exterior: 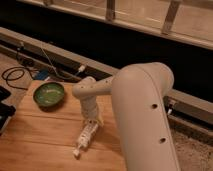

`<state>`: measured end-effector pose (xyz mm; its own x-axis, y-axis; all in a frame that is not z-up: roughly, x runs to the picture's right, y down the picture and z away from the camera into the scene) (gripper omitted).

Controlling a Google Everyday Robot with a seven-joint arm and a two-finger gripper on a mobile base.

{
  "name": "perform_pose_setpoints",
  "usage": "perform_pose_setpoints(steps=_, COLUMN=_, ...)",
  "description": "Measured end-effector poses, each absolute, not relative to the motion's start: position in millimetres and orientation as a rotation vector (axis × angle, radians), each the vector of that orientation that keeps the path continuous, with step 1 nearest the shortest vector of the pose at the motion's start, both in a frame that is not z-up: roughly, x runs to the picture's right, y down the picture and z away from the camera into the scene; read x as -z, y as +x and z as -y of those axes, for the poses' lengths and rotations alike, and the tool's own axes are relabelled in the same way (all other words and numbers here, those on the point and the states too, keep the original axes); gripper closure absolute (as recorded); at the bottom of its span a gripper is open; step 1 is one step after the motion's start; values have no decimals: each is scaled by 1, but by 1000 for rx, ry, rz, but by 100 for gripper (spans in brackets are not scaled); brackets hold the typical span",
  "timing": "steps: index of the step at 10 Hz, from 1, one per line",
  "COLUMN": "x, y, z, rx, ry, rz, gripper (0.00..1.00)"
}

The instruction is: Place the bottle in the ceramic bowl

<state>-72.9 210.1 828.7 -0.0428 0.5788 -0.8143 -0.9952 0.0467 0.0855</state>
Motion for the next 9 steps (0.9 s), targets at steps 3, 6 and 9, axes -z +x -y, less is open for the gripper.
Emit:
perform_pose_setpoints(steps=3, x=-827, y=-74, z=-211, rx=-1405, ry=-674, rz=-826, gripper=52)
perform_pose_setpoints(steps=6, x=-823, y=-78, z=-210, rx=-1374, ry=-683, rz=-810, gripper=83)
perform_pose_setpoints(steps=9, x=-822, y=-83, z=-212, rx=-1359, ry=-688, rz=-785, gripper=100)
